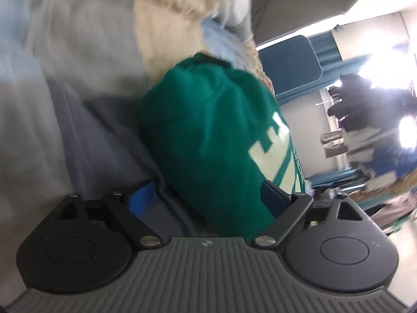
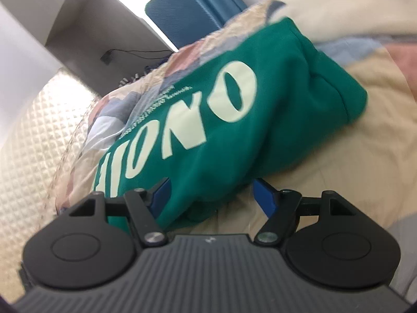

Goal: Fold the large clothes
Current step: 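Lift the hoodie bundle with both grippers and roll it over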

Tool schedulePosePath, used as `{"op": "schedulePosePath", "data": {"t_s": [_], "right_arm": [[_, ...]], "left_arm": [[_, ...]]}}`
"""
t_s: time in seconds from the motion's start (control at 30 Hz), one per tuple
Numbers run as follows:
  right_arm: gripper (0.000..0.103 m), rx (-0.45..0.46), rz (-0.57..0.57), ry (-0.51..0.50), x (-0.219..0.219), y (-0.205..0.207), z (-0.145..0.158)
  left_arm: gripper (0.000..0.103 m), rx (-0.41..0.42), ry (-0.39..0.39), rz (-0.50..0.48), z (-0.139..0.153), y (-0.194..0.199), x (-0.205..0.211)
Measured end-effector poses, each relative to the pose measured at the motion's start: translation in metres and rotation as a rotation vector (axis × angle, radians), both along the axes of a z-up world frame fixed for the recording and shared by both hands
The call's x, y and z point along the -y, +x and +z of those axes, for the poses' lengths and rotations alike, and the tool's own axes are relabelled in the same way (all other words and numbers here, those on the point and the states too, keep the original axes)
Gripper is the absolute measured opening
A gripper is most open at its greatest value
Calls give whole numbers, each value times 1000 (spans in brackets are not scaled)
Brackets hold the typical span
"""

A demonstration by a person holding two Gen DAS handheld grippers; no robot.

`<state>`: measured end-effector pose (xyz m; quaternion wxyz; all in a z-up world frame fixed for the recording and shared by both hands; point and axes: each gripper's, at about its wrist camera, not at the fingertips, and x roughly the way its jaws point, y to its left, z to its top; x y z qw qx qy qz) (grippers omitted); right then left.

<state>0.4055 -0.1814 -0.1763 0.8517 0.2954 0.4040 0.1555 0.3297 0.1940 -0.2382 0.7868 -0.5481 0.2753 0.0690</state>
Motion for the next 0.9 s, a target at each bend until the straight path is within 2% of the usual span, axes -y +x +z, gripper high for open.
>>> {"op": "schedulePosePath", "data": {"t_s": [0.1,0.23,0.43,0.63,0.73,0.9], "right_arm": [[94,-49,-42,71,3,1,-12],[93,-82,-60,154,5,9,-23],[93,-174,-107,304,4,29,-54],[93,-182,-176,363,8,47,-75],[93,-181,-207,405,12,54,-82],[95,-176,-215,422,8,71,-88]], "left_arm": [[92,-7,-74,17,-19,11,-6],[95,32,-149,74,-26,19,-11],[97,60,-186,82,-22,33,-15],[98,139,-84,11,-2,36,-9],[98,178,-104,4,-5,38,-11],[98,143,-107,-14,-12,43,-13]]}}
